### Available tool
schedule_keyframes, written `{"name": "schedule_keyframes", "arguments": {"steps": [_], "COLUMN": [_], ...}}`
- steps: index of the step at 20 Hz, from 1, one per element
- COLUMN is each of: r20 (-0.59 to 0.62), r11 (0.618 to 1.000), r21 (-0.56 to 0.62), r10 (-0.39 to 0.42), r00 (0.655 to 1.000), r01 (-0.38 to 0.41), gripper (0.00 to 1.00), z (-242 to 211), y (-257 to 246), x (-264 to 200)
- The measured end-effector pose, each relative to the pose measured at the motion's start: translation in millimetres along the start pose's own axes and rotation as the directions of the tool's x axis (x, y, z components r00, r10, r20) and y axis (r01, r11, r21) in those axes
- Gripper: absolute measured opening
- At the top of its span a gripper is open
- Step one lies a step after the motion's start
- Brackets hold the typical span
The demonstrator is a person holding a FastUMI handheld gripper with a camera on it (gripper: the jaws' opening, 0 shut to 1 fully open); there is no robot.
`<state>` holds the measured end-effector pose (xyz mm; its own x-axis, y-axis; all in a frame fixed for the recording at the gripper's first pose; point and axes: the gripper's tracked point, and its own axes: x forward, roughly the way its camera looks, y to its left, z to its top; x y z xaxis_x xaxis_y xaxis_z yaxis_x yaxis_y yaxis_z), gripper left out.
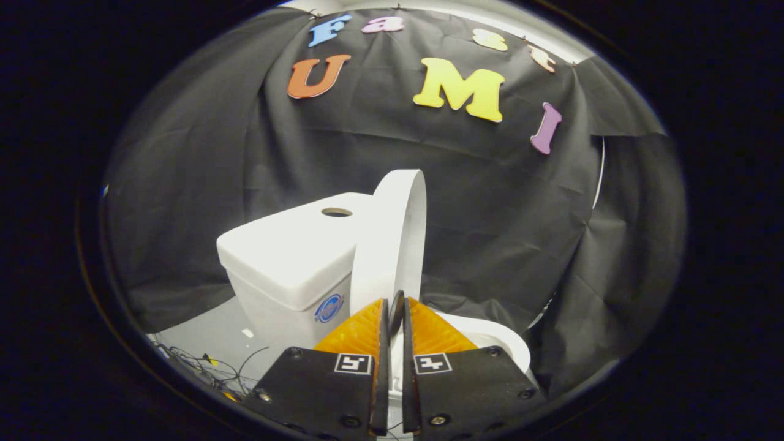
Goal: Open the toilet lid.
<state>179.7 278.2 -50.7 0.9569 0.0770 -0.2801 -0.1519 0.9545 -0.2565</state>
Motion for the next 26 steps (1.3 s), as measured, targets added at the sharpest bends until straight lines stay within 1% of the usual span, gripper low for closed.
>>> {"name": "schedule_keyframes", "arguments": {"steps": [4, 7, 8, 9, 10, 11, 12, 13, 15, 17, 20, 22, 24, 26], "r20": [0.005, 0.019, 0.005, -0.009, -0.009, 0.016, 0.064, 0.116, 0.196, 0.270, 0.352, 0.346, 0.347, 0.334], "r11": [1.000, 0.997, 0.995, 0.991, 0.986, 0.987, 0.990, 0.991, 0.990, 0.992, 0.983, 0.974, 0.967, 0.958], "r21": [-0.012, -0.066, -0.071, -0.056, -0.035, -0.017, -0.004, 0.006, 0.029, 0.056, 0.140, 0.188, 0.237, 0.281], "r10": [0.011, 0.042, 0.069, 0.122, 0.161, 0.158, 0.138, 0.133, 0.132, 0.094, 0.066, 0.051, 0.009, -0.048], "r00": [1.000, 0.999, 0.998, 0.992, 0.987, 0.987, 0.988, 0.984, 0.972, 0.958, 0.934, 0.937, 0.938, 0.941], "r01": [-0.011, -0.040, -0.068, -0.122, -0.161, -0.158, -0.138, -0.135, -0.140, -0.114, -0.122, -0.123, -0.097, -0.051], "gripper": [0.14, 0.18, 0.24, 0.27, 0.37, 0.46, 0.56, 0.56, 0.78, 1.00, 1.00, 1.00, 1.00, 1.00], "z": [1, -1, -8, -13, -16, -12, -3, 5, 12, 20, 19, 3, -9, -25], "y": [6, 5, 5, 9, 10, 3, -12, -22, -41, -72, -115, -144, -181, -217], "x": [2, 3, 4, 1, -3, -8, -17, -27, -53, -82, -122, -140, -156, -164]}}
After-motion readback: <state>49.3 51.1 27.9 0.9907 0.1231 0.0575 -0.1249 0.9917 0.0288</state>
